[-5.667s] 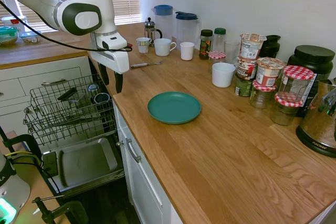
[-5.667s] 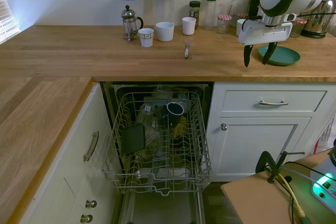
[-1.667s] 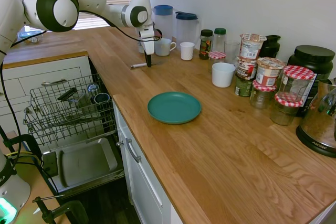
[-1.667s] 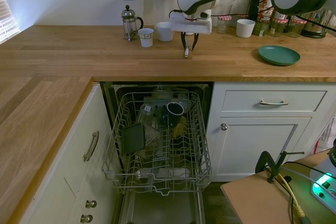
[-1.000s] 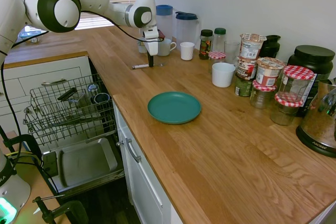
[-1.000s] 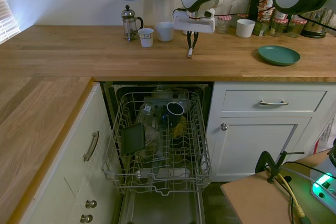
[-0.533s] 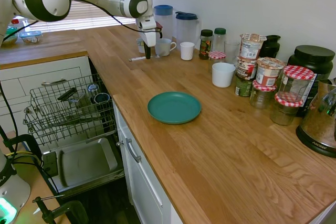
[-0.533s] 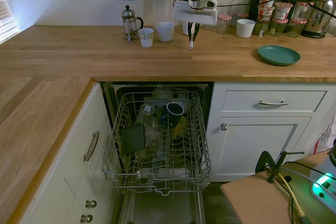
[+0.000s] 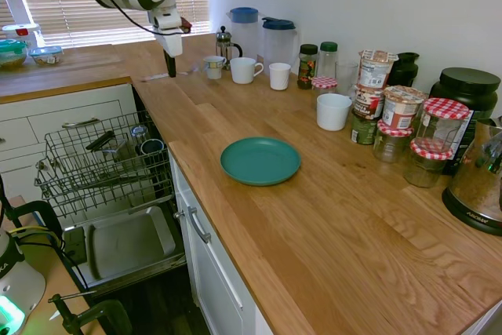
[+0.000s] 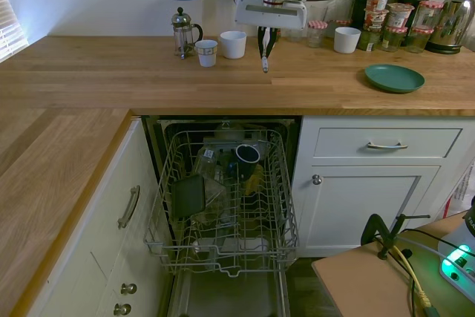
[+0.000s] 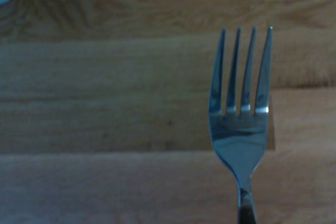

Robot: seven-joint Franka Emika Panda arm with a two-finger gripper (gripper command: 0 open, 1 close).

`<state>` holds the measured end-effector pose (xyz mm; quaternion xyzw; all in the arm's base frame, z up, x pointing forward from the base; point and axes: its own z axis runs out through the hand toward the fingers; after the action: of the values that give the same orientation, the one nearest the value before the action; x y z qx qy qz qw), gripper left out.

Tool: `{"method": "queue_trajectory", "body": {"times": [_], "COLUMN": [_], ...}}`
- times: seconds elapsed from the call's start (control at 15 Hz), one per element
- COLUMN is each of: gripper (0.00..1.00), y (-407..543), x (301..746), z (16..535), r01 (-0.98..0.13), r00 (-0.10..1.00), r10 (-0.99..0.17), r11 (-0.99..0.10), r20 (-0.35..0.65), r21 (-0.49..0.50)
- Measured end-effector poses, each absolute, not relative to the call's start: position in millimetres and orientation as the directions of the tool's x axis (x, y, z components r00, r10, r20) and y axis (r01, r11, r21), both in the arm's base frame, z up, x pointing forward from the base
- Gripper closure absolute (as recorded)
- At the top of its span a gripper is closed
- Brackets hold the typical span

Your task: Put the fork in the dishwasher

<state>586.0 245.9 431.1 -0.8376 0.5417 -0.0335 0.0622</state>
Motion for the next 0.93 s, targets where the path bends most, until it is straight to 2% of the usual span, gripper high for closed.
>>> {"method": "queue_trajectory", "body": {"times": [0.2,0.27,0.6,0.93], "gripper": [1.00,1.00,1.00,1.00], "y": [254.1,252.0,250.3,299.2], "x": [540.9,509.6,474.1,415.3], "z": [414.4,404.2,398.6,377.1], "r01": [-0.908,-0.909,-0.907,-0.909], "r00": [0.400,0.398,0.401,0.398], "r10": [-0.916,-0.917,-0.916,-0.917], "r11": [-0.394,-0.393,-0.398,-0.396], "r20": [-0.014,-0.008,0.010,0.007], "r21": [-0.144,-0.140,-0.138,-0.133]}}
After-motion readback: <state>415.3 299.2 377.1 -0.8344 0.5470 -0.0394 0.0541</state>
